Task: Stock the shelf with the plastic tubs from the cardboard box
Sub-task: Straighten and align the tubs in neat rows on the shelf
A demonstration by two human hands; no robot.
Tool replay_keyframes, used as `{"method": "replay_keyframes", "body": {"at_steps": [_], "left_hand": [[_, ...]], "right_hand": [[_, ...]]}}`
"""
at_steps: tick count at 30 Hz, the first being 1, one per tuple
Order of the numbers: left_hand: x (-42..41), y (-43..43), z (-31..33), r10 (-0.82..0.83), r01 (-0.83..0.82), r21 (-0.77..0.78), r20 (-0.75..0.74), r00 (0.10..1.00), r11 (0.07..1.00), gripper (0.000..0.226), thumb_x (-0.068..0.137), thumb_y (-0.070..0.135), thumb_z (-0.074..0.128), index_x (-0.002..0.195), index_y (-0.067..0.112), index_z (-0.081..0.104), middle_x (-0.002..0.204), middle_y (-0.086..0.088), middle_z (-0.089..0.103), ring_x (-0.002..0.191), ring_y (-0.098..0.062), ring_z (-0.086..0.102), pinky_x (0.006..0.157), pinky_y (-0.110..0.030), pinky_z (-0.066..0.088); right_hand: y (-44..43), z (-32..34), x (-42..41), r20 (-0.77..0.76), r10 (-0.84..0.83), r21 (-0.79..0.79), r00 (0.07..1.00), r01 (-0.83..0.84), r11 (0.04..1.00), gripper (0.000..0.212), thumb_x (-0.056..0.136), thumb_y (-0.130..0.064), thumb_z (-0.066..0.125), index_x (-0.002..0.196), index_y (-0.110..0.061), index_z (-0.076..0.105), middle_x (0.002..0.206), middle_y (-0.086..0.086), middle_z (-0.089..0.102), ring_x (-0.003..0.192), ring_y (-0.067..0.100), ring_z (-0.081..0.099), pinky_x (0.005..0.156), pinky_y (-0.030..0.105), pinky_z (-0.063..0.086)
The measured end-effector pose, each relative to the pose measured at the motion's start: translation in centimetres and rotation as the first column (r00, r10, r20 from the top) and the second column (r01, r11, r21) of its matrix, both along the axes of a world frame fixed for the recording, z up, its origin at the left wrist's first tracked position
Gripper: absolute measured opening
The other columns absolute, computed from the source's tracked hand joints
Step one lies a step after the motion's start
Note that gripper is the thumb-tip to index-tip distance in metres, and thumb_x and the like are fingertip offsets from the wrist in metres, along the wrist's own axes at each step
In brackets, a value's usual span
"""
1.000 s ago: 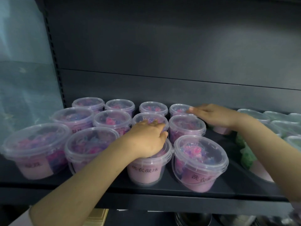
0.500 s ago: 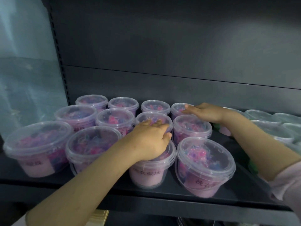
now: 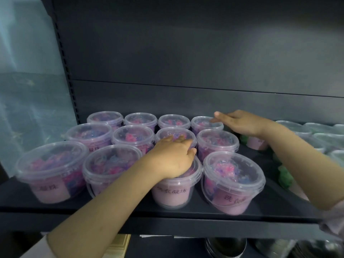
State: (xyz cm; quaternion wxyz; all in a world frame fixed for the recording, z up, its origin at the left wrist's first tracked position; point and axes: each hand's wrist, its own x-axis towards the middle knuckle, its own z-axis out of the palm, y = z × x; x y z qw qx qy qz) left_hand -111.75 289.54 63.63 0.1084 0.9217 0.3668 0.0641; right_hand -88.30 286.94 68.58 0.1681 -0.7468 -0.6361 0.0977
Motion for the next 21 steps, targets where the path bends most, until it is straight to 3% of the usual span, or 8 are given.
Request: {"method": "replay_keyframes", "body": {"at_steps": [2,5,10,12,14,18,21], "left_hand": [[-0.1,0.2,-0.1,-0.001,0.001,0.007,0.012,1.0,1.0,0.052,0.101,0.043,0.021,0.151,0.027,0.017,0.16,0.003,0.01,0.147,-0.023,0.007,0.116,-0.037,0.008],[0.0,0.5,-0.2,-0.005,0.005,0.014,0.035,0.999,1.0,0.052,0.101,0.042,0.022,0.15,0.026,0.021,0.16,0.003,0.015,0.146,-0.024,0.011,0.115,-0.037,0.011],[0.0,0.4,-0.2,0.012,-0.012,0.004,0.02,1.0,1.0,0.052,0.101,0.044,0.021,0.151,0.028,0.017,0.16,0.005,0.013,0.147,-0.023,0.009,0.115,-0.038,0.01],[0.1,0.4,-0.2,0.01,-0.01,0.004,0.005,1.0,1.0,0.053,0.101,0.045,0.02,0.151,0.029,0.016,0.16,0.005,0.011,0.147,-0.023,0.009,0.115,-0.038,0.01],[0.2,0.5,-0.2,0.008,-0.008,0.008,0.004,1.0,1.0,0.053,0.1,0.045,0.02,0.151,0.028,0.017,0.16,0.004,0.012,0.147,-0.024,0.01,0.115,-0.039,0.011],[0.2,0.6,-0.2,0.011,-0.011,0.006,0.003,1.0,1.0,0.054,0.1,0.045,0.02,0.151,0.027,0.018,0.16,0.003,0.013,0.146,-0.024,0.011,0.115,-0.04,0.012],[0.2,0.6,-0.3,0.013,-0.013,0.004,-0.004,1.0,1.0,0.053,0.1,0.045,0.02,0.151,0.027,0.018,0.16,0.003,0.012,0.147,-0.024,0.009,0.115,-0.041,0.011]], "right_hand": [[-1.5,-0.1,-0.4,0.014,0.031,-0.032,0.999,-0.031,0.999,0.067,0.085,-0.074,0.024,0.114,-0.034,0.07,0.134,-0.005,0.06,0.117,0.01,0.054,0.101,0.024,0.033],[-2.8,-0.9,-1.4,0.098,0.03,-0.078,0.995,-0.022,0.997,0.058,0.092,-0.066,0.027,0.119,-0.034,0.067,0.134,-0.009,0.058,0.116,0.008,0.052,0.094,0.018,0.028],[-6.3,-0.4,-3.4,0.082,0.112,0.056,0.99,-0.116,0.992,0.054,0.088,-0.063,0.036,0.123,-0.034,0.064,0.132,-0.014,0.058,0.121,0.005,0.052,0.108,0.027,0.037],[-9.0,-0.5,-4.2,0.12,0.177,0.128,0.977,-0.192,0.973,0.052,0.08,-0.069,0.043,0.115,-0.04,0.067,0.12,-0.024,0.06,0.113,-0.003,0.054,0.098,0.015,0.04],[-11.7,-1.0,-4.8,0.172,0.245,0.133,0.954,-0.269,0.954,0.05,0.075,-0.074,0.048,0.111,-0.045,0.067,0.116,-0.031,0.058,0.113,-0.012,0.048,0.092,0.001,0.031],[-14.2,-2.4,-5.1,0.127,0.274,0.085,0.953,-0.285,0.955,0.056,0.07,-0.07,0.059,0.121,-0.049,0.06,0.124,-0.038,0.049,0.119,-0.023,0.036,0.094,-0.006,0.02],[-14.1,-3.0,-5.1,0.055,0.244,0.129,0.968,-0.249,0.96,0.053,0.068,-0.061,0.066,0.119,-0.046,0.063,0.124,-0.032,0.052,0.118,-0.021,0.038,0.093,-0.006,0.021]]}}
